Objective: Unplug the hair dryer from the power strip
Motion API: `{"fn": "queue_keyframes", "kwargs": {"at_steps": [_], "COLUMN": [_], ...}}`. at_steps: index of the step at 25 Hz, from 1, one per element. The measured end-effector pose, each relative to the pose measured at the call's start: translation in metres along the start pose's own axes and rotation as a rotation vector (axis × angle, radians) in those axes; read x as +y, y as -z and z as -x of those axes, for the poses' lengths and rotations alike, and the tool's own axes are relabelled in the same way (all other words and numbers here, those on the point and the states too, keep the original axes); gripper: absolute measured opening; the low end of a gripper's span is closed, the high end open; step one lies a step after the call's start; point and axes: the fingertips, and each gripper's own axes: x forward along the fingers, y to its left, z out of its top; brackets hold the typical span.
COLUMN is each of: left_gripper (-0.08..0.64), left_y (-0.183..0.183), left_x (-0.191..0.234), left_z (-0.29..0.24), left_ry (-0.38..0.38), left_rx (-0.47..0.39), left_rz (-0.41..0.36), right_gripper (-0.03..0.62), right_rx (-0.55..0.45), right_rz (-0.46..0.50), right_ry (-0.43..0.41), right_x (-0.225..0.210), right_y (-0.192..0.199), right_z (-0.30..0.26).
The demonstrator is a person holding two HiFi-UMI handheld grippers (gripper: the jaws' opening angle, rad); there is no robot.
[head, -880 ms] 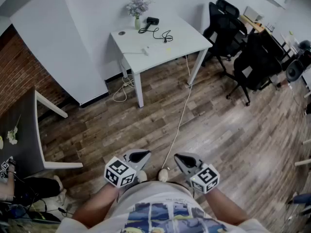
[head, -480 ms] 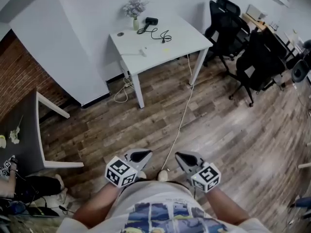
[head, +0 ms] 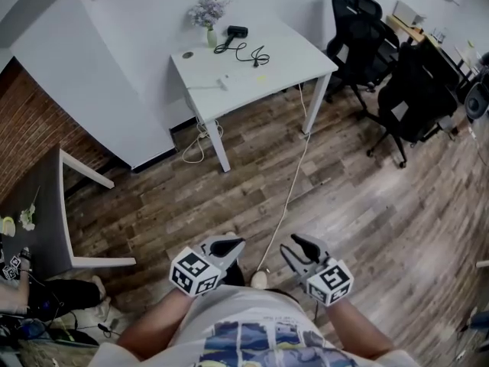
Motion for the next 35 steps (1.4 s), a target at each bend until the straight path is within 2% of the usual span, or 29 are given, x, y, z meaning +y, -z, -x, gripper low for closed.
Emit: {"fn": "queue_keyframes", "kwargs": {"at_steps": [8, 11, 18, 27, 35], "left_gripper": [0.002, 0.002, 0.002, 0.002, 0.002], "left_y": [-0.040, -0.061, -0.119, -0.151, -0.181], "left_x": [0.068, 0.105, 0.197, 0.291, 0.342], "left_z": [-0.043, -0.061, -0.086, -0.104, -0.112], "left_ry": [0.047, 0.077, 0.106, 0.113, 0.075], "left_rx": [-0.013, -0.013, -0.007, -0.009, -0.053], "left_rz": [0.005, 0.032, 0.018, 0.042, 0.062], "right_gripper": [0.167, 0.166, 0.144, 0.127, 0.124], "right_rx": [0.035, 0.048, 0.057, 0.073, 0.106], "right_rz": [-0.004, -0.013, 0.005, 0.026, 0.047], "right_ry": [0.042, 0.075, 0.094, 0.095, 0.044], "right_x": [-0.060, -0.090, -0.147, -0.193, -0.216], "right_y": [-0.021, -0.043, -0.101, -0.147, -0.171], "right_z": [-0.049, -0.077, -0.163, -0.251, -0.298]}}
